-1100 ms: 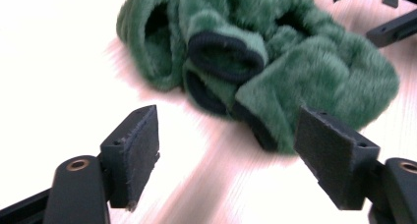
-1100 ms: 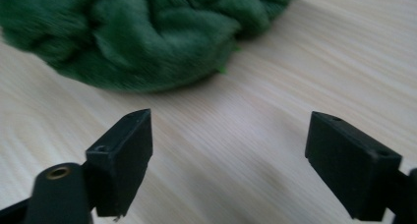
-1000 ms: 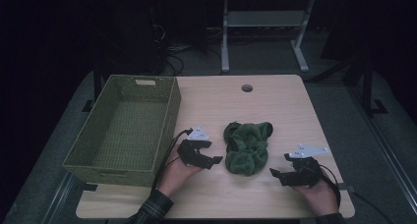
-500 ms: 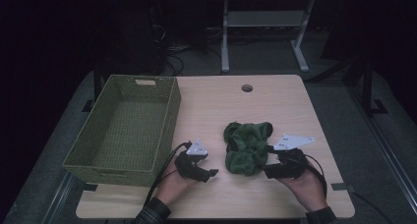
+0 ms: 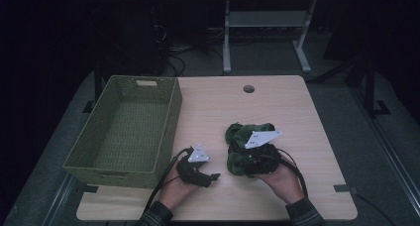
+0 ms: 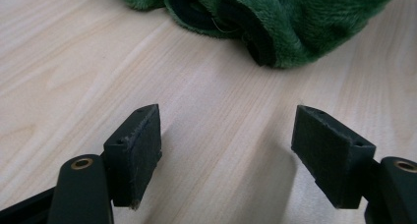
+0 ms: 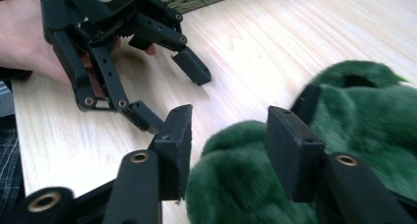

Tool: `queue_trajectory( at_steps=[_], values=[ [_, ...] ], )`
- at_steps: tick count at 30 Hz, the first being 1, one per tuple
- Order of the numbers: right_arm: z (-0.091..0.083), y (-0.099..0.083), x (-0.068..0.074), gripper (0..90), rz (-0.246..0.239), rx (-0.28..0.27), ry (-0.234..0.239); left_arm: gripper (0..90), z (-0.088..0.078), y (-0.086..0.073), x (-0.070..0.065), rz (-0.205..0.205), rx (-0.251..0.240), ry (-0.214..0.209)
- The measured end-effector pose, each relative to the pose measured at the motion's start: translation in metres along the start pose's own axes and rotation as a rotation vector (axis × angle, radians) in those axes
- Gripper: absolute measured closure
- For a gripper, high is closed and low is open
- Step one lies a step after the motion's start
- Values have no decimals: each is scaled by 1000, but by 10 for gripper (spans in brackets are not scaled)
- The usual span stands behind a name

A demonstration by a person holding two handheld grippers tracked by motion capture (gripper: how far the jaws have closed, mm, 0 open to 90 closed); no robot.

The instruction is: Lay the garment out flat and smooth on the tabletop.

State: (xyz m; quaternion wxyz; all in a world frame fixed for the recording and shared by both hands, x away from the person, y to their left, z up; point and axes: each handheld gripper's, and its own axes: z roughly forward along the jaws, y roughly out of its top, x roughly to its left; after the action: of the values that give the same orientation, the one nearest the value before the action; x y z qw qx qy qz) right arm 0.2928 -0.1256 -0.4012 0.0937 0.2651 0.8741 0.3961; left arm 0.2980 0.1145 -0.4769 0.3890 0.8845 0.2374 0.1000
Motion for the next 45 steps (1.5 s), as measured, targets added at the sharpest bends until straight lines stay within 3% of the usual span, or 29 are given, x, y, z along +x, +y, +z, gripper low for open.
queue_trajectory(
  at_steps=[13, 19, 22, 25, 31, 40, 45],
  values=[
    [48, -14, -1, 592, -3, 147, -15, 257, 0, -1, -1, 2, -1, 3],
    [57, -20, 0, 691, -9, 160, -32, 255, 1, -1, -1, 1, -1, 2],
    [55, -21, 0, 818, -17, 152, -34, 255, 0, 0, -1, 1, -1, 2],
    [52, -20, -1, 868, -21, 144, -33, 255, 1, 0, -1, 1, -1, 2],
    [40, -17, -2, 872, -7, 99, -23, 255, 0, 0, 0, 6, 0, 2],
    [4, -12, -7, 867, 6, 13, -42, 260, 1, 3, 1, 5, 13, 11],
    [-10, -15, -12, 868, 26, -19, -63, 285, 0, 13, 3, 4, -25, 3]
  ],
)
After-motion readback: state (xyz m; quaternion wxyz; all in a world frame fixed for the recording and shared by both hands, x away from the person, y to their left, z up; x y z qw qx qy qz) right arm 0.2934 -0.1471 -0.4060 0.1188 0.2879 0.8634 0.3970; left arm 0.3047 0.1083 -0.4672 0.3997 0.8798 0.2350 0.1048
